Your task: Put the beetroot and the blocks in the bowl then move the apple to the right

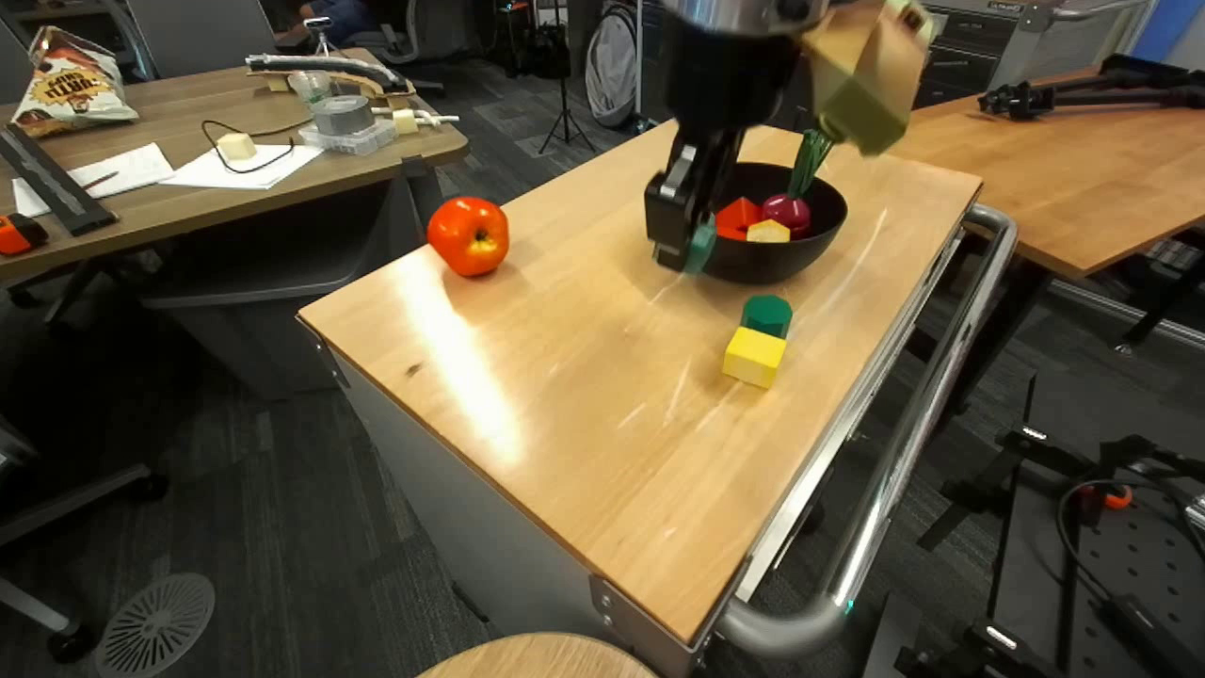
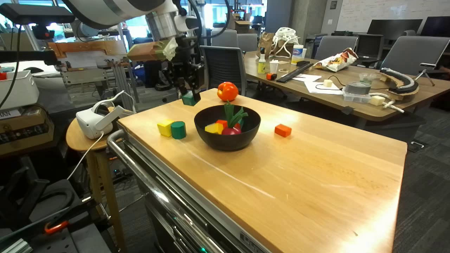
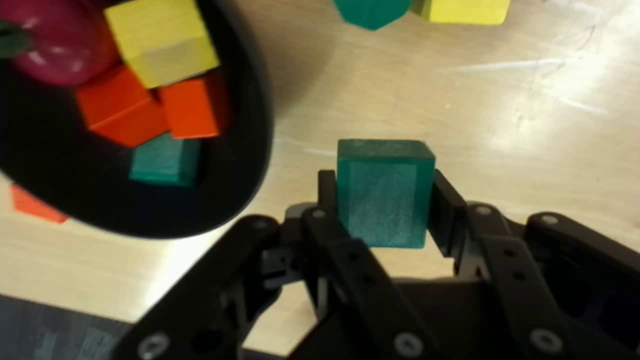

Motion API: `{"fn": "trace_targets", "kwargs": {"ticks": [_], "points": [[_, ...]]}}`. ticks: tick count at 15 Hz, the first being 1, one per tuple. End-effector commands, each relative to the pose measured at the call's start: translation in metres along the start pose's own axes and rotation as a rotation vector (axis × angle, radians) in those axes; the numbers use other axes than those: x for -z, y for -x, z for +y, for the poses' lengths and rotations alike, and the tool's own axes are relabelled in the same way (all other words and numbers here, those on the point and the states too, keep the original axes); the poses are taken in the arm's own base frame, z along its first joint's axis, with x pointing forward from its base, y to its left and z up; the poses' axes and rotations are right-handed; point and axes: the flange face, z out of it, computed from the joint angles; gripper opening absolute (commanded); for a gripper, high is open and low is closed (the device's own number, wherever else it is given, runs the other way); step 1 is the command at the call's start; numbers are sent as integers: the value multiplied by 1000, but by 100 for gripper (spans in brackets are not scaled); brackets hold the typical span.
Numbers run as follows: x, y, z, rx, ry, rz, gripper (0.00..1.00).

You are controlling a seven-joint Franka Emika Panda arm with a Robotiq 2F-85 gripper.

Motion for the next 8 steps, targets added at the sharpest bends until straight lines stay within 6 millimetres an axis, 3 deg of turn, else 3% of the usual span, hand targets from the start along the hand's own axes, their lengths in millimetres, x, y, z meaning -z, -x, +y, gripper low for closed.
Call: {"fn": "trace_targets", "kwargs": {"ticks": [1,4,8], "points": [[61,20,51,-101,117,121,19],[57,19,89,-189,232,119,19],[6,21,105,-255,240,30,19]]}}
